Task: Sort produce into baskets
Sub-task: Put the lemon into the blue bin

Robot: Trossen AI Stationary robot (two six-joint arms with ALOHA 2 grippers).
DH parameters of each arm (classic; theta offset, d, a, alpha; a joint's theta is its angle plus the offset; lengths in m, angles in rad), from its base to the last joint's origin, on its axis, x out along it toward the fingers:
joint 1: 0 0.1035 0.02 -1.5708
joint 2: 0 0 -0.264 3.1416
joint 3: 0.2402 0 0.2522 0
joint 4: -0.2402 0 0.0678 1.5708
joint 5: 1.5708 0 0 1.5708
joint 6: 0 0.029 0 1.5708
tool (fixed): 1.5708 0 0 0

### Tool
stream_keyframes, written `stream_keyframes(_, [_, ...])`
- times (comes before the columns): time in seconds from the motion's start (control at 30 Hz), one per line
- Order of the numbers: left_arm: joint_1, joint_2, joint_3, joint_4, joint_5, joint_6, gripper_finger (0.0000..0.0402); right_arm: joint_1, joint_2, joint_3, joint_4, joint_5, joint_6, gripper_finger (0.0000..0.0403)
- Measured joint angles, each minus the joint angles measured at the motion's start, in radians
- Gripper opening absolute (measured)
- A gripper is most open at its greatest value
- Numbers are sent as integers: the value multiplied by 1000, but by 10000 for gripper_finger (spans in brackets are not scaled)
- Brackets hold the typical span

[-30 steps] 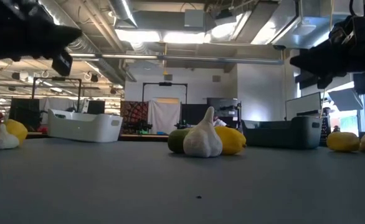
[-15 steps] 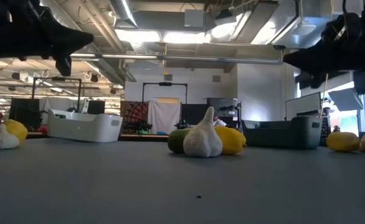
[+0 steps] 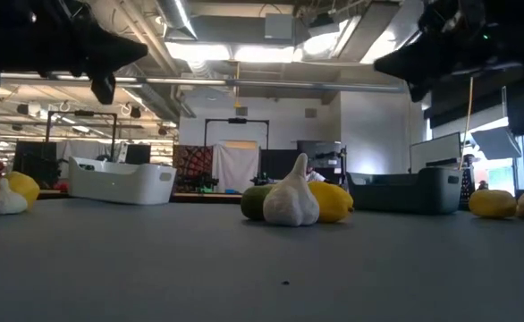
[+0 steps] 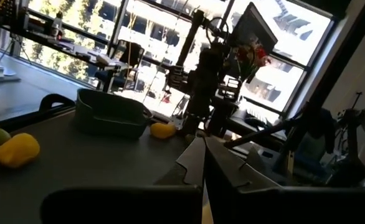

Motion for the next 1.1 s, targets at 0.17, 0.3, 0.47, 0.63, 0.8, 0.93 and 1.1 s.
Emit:
stream_keyframes(0.17, [-36,107,80,-2,-2,32,1,0,108,67,0,-55,-1,21])
stream_keyframes(0.3, [-69,210,150,-3,-6,56,1,1,184,104,-2,-109,0,21])
stream_keyframes(0.47, [-109,345,234,-6,-6,85,1,11,259,139,-2,-159,0,21])
stream_keyframes(0.63, [-144,462,308,-1,-7,103,1,69,322,183,-2,-146,-32,21])
stream_keyframes(0.8, [-169,551,365,0,-7,122,1,131,386,225,-2,-98,-53,21])
stream_keyframes(0.93, [-175,598,388,-1,-7,122,1,156,424,255,2,-94,-52,21])
stream_keyframes(1.1, [-173,625,395,1,-7,102,1,157,438,263,23,-92,-51,21])
